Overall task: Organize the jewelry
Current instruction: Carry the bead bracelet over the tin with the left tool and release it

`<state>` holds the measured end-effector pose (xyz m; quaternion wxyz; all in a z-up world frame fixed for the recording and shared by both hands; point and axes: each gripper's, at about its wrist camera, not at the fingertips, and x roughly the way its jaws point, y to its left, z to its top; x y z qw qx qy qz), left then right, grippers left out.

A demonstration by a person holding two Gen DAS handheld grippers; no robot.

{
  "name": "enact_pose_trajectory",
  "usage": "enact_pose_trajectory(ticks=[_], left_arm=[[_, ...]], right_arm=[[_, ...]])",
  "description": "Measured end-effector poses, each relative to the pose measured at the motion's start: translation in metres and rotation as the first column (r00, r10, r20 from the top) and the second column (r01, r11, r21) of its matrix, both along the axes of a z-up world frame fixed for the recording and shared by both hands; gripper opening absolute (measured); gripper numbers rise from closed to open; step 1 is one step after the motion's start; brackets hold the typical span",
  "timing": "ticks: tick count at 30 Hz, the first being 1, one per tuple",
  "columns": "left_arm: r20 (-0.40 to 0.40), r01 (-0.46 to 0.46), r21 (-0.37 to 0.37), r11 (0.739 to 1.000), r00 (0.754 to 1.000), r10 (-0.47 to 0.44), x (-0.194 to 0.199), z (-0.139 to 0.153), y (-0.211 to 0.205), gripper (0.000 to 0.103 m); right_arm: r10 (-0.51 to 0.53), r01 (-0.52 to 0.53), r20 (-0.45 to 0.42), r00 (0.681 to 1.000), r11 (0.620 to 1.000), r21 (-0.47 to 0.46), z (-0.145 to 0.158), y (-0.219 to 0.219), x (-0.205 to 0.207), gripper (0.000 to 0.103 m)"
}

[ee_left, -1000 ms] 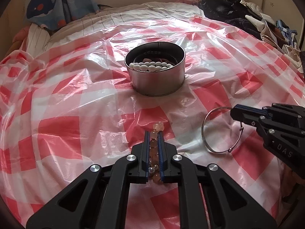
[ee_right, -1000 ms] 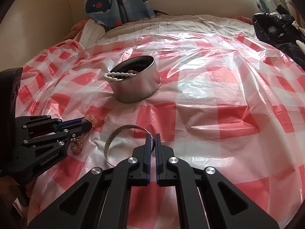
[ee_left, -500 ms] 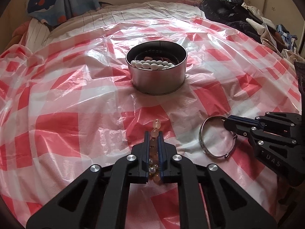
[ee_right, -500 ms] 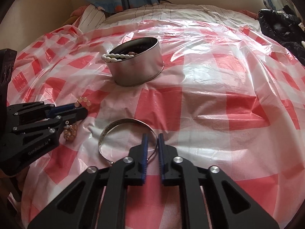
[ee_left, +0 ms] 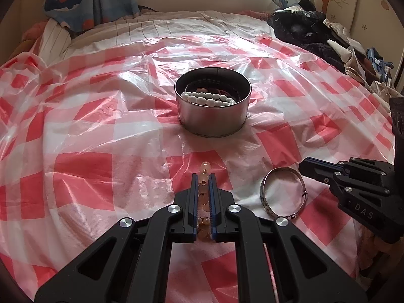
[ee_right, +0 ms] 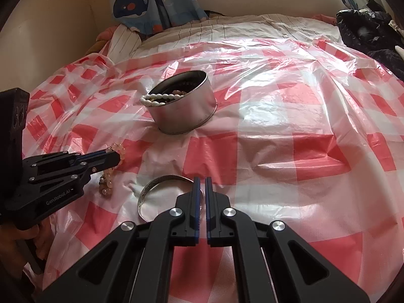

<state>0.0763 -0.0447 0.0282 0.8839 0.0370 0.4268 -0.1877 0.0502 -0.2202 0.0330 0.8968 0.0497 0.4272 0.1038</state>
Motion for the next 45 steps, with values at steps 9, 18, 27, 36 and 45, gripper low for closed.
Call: enact_pose_trajectory(ticks=[9, 18, 27, 36, 45], left_arm=[[-0.008, 0.003, 0.003, 1.0, 1.0, -0.002, 0.0, -0.003, -0.001, 0.007], [0.001, 0.001, 0.0, 1.0, 1.0, -0.001, -0.002, 0.001, -0.001, 0.007], [0.025, 0.007, -0.021, 1.0, 1.0, -0.007, -0.002, 0.008, -0.001, 0.007], [0.086, 0.002, -0.056, 0.998, 0.996, 0.003, 0.007, 0.038, -0.001, 0.007], [0.134, 0.01, -0.055, 0.998, 0.991, -0.002, 0.02, 0.06, -0.009, 0.007]], right_arm=[[0.027, -0.031, -0.06, 0.998, 0.997, -0.065, -0.017, 0.009, 0.003, 0.009], [0.019, -0.022, 0.059, 0.998, 0.999, 0.049, 0.005, -0.001, -0.008, 0.004], [0.004, -0.012, 0.084, 0.996, 0.996, 0.088, 0.013, -0.007, -0.006, 0.004], [-0.001, -0.012, 0.105, 0.994, 0.993, 0.119, 0.018, -0.01, -0.009, 0.004], [-0.008, -0.008, 0.12, 0.993, 0.99, 0.137, 0.022, -0.012, -0.011, 0.004]])
